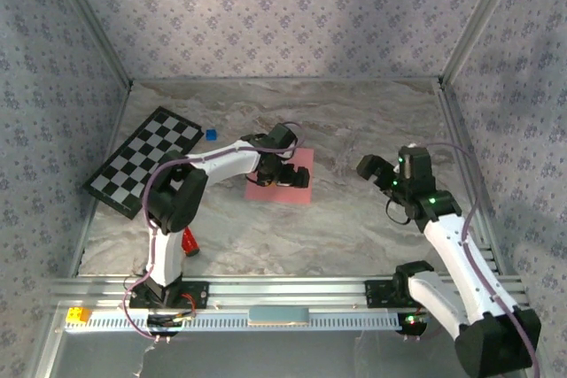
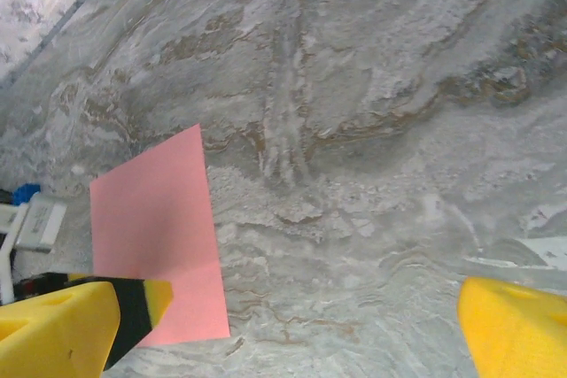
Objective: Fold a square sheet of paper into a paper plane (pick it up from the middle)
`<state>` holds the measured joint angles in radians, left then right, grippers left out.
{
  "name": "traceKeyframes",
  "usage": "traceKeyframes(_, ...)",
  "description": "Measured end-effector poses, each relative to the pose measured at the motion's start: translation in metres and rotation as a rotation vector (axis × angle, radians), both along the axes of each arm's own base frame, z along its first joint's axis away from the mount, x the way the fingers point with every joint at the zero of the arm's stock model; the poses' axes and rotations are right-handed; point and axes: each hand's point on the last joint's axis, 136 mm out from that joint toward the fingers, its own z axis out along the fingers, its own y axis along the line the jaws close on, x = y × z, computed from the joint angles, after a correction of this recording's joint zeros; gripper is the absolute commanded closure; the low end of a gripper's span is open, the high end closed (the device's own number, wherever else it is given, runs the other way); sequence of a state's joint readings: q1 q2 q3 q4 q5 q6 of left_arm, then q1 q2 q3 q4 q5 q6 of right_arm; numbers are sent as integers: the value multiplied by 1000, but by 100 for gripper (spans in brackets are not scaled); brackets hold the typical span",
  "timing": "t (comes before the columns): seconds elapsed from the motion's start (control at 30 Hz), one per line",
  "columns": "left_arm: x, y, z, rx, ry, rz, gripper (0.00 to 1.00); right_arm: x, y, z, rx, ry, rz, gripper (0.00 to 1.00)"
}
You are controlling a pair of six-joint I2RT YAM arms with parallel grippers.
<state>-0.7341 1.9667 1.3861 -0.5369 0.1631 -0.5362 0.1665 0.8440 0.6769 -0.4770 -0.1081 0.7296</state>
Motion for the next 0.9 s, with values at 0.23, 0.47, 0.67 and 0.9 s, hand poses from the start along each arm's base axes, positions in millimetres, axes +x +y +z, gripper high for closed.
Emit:
traceKeyframes(0.23,25,19,30,89,-140,66,0,-6,16,-3,75,-3,87,0)
traceKeyframes(0.47,42,34,36,18,-86,169,2,-7,35,-19,55,58,188,0)
traceKeyframes(0.67,45,37,20,44,-5,212,3,-7,55,-25,23,90,281,0)
traceKeyframes(0.9,38,5,12,114,7,150,4,-9,67,-32,1,113,329,0)
